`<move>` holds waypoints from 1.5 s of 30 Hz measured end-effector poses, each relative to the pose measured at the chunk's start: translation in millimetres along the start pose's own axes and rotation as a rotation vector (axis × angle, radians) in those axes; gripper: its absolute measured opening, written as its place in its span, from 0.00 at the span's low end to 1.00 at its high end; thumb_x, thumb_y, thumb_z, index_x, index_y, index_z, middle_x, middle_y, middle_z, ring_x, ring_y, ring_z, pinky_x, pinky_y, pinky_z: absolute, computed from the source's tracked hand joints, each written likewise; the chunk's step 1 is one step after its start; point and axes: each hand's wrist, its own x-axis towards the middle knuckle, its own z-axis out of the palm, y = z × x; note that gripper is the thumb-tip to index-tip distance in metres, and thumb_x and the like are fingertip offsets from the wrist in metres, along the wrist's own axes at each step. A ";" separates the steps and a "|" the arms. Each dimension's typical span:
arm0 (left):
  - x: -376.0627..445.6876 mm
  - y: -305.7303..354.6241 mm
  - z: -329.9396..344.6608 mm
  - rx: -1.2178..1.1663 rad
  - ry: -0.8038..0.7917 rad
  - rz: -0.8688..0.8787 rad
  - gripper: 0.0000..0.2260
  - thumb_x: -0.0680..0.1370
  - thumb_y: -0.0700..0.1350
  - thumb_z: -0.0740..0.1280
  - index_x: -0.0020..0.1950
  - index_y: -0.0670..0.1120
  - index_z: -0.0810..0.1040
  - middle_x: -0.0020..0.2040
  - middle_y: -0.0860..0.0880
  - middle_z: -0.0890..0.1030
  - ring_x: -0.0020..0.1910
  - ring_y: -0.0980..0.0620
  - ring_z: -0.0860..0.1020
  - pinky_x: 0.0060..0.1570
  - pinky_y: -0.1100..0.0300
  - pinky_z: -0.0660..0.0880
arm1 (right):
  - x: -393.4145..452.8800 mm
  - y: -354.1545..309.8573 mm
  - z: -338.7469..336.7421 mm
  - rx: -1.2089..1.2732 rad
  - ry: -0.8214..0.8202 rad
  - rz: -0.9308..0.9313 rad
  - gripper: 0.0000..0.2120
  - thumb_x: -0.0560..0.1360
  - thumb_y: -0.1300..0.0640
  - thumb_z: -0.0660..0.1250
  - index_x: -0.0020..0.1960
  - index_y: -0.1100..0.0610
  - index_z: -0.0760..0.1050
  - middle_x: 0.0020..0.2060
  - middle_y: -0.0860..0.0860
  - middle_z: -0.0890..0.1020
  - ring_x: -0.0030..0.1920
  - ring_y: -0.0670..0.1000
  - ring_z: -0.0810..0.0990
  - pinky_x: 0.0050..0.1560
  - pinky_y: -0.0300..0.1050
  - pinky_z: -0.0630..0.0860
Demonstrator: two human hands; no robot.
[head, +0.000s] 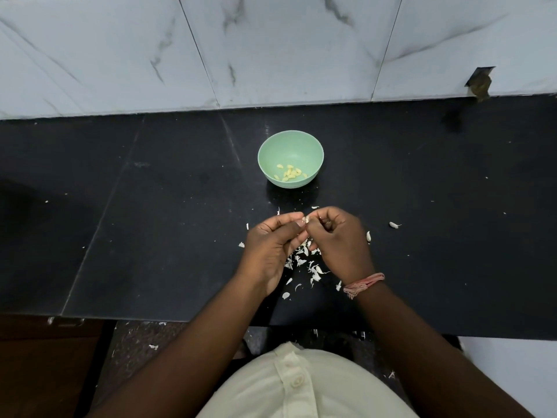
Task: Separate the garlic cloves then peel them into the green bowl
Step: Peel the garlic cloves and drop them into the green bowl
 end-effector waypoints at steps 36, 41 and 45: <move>-1.6 1.5 -2.8 0.211 0.066 0.161 0.05 0.77 0.31 0.70 0.51 0.35 0.82 0.40 0.44 0.84 0.41 0.50 0.83 0.49 0.57 0.82 | -0.5 -10.8 4.0 -0.033 -0.002 -0.043 0.04 0.75 0.61 0.71 0.42 0.55 0.84 0.32 0.51 0.85 0.31 0.52 0.83 0.35 0.50 0.80; -2.0 6.2 -5.5 0.513 0.084 0.350 0.06 0.75 0.33 0.72 0.47 0.41 0.85 0.42 0.42 0.86 0.44 0.46 0.84 0.51 0.50 0.83 | 1.3 -9.9 4.7 -0.157 -0.012 -0.102 0.06 0.74 0.61 0.71 0.39 0.54 0.81 0.26 0.40 0.78 0.27 0.41 0.74 0.31 0.36 0.69; -3.2 9.8 -5.1 0.485 0.050 0.323 0.05 0.75 0.32 0.73 0.48 0.40 0.85 0.43 0.41 0.86 0.45 0.43 0.86 0.51 0.50 0.83 | 4.0 -5.7 2.6 -0.103 -0.028 -0.100 0.07 0.74 0.61 0.71 0.38 0.55 0.80 0.24 0.42 0.76 0.26 0.42 0.70 0.30 0.41 0.68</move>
